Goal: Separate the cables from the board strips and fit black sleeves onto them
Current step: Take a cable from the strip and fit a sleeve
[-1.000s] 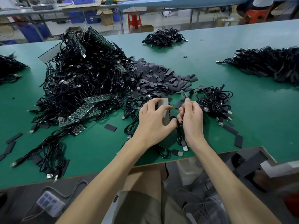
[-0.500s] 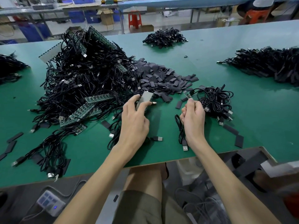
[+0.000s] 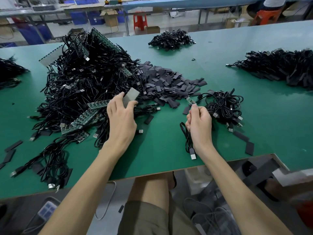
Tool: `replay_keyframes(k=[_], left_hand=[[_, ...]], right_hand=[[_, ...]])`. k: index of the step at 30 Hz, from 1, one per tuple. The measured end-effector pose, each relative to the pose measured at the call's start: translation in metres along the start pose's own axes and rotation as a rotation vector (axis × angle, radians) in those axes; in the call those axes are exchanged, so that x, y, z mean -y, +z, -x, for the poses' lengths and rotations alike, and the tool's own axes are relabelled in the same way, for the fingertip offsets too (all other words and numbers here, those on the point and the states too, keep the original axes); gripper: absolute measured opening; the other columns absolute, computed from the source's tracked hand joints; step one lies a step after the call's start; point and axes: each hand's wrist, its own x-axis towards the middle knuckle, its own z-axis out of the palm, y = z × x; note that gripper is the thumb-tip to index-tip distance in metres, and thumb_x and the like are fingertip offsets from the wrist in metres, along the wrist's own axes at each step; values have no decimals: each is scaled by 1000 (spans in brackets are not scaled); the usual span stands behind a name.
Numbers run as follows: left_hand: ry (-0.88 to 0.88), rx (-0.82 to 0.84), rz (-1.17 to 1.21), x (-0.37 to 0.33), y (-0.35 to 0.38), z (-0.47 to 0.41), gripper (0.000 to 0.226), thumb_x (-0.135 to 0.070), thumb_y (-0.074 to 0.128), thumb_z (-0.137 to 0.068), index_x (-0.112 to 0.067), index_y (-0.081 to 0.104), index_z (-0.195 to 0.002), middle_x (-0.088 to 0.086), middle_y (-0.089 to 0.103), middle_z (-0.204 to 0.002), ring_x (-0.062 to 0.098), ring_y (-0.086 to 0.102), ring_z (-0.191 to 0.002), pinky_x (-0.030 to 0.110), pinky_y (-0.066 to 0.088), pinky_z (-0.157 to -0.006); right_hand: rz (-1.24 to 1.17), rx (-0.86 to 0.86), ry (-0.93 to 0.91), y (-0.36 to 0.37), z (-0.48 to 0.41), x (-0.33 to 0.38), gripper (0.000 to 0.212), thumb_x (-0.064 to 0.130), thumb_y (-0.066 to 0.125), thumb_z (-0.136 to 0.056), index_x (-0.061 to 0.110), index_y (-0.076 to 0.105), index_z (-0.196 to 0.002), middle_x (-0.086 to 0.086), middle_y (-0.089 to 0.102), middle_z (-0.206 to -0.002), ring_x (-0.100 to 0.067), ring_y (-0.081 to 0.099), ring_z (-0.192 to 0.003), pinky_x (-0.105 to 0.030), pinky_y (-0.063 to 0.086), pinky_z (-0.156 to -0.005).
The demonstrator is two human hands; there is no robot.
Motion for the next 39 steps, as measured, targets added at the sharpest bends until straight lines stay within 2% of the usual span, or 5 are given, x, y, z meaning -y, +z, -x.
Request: replay_keyframes(k=[4,10,25,33,39], left_hand=[[148,-60,-65,-22,1,8,24,-17,70,-91,-10,68,-114,14,45,-143,36,36,-135,48,24,-111],[173,76,-244,-41,10,16,33,-48,54,-101,-18,67,-107,1,54,-115,27,46,-113,39,28,-93],[179,62,-127,-26,17,18,25,-30,54,-104,-19,77,-108,2,61,-116,28,50,-111,38,33,-92],[171,85,-226,-31,19,26,23,-17,52,-102,-24,66,-119,-1,65,-115,26,50,-110,36,36,-98],[168,175,166,-33,9,24,21,-19,63,-100,-15,69,-120,5,61,-104,27,53,-102,34,40,-89]], right_hand=[[8,4,-7,0,0,1,31,30,43,-111,14,49,-85,6,45,-67,-5,37,-50,-23,34,-50],[-12,38,-3,1,1,1,26,27,47,-109,7,55,-94,6,46,-65,-6,39,-53,-24,36,-51],[9,85,-24,4,0,-3,28,28,50,-108,12,59,-87,12,50,-55,-8,41,-51,-28,37,-50],[18,91,-23,3,0,-4,28,29,51,-108,13,59,-87,12,51,-55,-7,43,-53,-27,38,-51],[37,114,-31,3,0,-3,29,30,51,-108,11,60,-88,12,51,-55,-8,43,-53,-26,39,-51]])
